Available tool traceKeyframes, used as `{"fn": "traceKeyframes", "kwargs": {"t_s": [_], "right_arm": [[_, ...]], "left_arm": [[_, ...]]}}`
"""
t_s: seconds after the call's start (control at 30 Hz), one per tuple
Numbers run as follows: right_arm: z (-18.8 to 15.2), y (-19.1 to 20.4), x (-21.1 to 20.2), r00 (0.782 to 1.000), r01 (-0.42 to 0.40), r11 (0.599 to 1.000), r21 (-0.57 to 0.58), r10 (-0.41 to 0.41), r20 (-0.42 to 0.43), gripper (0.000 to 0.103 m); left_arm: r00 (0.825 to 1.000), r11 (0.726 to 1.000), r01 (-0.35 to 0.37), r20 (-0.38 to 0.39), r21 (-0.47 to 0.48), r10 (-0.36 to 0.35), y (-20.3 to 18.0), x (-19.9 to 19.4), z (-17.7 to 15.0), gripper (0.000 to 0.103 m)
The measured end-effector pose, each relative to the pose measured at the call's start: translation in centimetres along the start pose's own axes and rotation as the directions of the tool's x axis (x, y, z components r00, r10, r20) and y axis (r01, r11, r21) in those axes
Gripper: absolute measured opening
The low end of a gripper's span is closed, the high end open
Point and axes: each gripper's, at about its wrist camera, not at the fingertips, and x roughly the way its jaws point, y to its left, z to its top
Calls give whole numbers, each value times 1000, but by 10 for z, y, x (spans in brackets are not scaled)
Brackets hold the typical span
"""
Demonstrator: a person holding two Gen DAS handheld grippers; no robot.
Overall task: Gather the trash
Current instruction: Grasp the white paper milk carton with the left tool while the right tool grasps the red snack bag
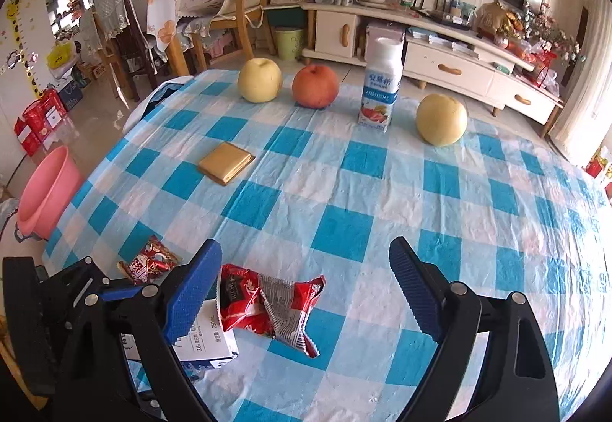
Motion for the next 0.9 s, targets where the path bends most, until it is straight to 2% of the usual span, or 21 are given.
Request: {"fn": "traceKeyframes", "kwargs": {"t_s": [0.2, 0.33, 0.4, 0.53, 0.7, 0.9], "right_arm": [[-12, 6, 29, 985, -69, 998, 15, 71, -160, 89], [-18, 16, 42, 973, -96, 995, 4, 94, -211, 89], [-20, 20, 47, 968, -106, 994, 2, 104, -228, 89], [-22, 23, 54, 964, -95, 995, -7, 91, -251, 89], [-22, 17, 58, 963, -79, 997, 9, 79, -257, 89], [-18, 3, 57, 969, -54, 997, 61, 67, -240, 89]], "left_arm": [[1000, 1000, -2, -27, -5, 1, 3, 8, -1, 89], [999, 1000, -14, -29, -4, 14, 3, 11, 0, 86], [999, 1000, -13, -33, -12, 12, 4, 13, 1, 76], [999, 1000, -11, -37, -18, 10, 5, 17, 2, 66], [999, 998, -26, -36, -51, 24, 13, 18, 3, 65], [1000, 979, -11, 2, -201, 12, 42, 9, 5, 65]]}}
